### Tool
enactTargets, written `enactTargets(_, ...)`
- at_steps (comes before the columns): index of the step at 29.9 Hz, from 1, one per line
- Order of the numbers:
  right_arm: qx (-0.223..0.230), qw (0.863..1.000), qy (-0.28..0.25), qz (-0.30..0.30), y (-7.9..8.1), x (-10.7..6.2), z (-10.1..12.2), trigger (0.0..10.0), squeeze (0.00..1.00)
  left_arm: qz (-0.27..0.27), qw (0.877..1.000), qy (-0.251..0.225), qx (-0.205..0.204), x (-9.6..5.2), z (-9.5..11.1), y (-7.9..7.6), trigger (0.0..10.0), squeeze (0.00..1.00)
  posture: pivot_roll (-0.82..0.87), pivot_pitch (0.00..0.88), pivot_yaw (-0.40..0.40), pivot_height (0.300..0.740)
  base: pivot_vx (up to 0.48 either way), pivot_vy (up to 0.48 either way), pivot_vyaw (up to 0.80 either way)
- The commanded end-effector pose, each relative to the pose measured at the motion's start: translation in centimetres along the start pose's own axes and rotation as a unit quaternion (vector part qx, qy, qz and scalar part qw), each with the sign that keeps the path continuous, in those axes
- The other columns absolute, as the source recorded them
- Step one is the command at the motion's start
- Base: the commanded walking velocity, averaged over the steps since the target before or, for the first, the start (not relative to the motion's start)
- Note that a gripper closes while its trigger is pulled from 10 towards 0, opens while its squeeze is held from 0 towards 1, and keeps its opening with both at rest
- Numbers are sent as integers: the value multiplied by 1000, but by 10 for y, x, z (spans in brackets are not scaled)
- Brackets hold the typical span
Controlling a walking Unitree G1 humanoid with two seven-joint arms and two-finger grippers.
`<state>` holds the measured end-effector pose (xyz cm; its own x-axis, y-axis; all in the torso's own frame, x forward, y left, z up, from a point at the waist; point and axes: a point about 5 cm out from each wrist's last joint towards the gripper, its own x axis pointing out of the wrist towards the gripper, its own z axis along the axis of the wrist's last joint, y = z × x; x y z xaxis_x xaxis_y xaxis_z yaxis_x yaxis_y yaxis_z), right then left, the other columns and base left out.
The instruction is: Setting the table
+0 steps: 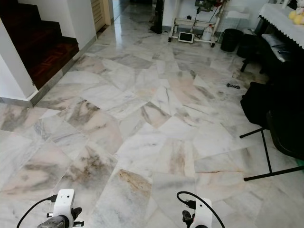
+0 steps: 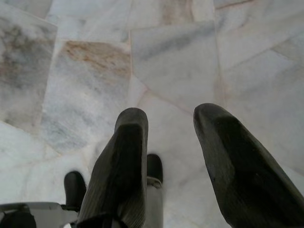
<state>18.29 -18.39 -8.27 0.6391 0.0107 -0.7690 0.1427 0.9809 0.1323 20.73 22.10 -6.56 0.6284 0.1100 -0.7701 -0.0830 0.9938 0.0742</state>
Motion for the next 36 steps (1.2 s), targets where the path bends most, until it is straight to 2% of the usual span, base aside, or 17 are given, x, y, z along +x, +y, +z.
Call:
enactTargets(1,19,1000,0,-10,0,1,1,10000,0,8,1000,9,-8,-1,-6,4,10000,0,116,0,-55,740,0,0,0)
enactTargets(7,29,999,12,-17,2,0,-6,10000,0,1,1000,5,1,-1,-3,5,10000,0,120,0,-42,740,0,0,0)
enactTargets(11,18,999,38,-11,7,-3,-21,10000,0,3,1000,-10,-10,0,4,6,10000,0,140,0,-69,740,0,0,-738)
enactTargets(15,15,999,43,-8,8,-4,-25,10000,0,4,1000,-12,-12,0,5,7,10000,0,145,0,-72,740,0,0,-719)
enactTargets(23,11,999,41,-8,9,-4,-24,10000,0,12,1000,11,-8,-3,-11,8,10000,0,134,0,-62,740,0,0,-719)
enactTargets(27,6,999,39,-9,7,-4,-22,10000,0,16,1000,17,-19,-4,-16,8,10000,0,147,0,-71,740,0,0,-722)
enactTargets(30,2,999,41,-7,8,-3,-22,10000,0,19,999,19,-20,-4,-17,8,10000,0,160,0,-77,740,0,395,-723)
enactTargets(36,-3,999,44,2,15,-2,-23,10000,0,24,999,26,-21,-6,-22,13,10000,0,171,0,-78,740,0,59,-720)
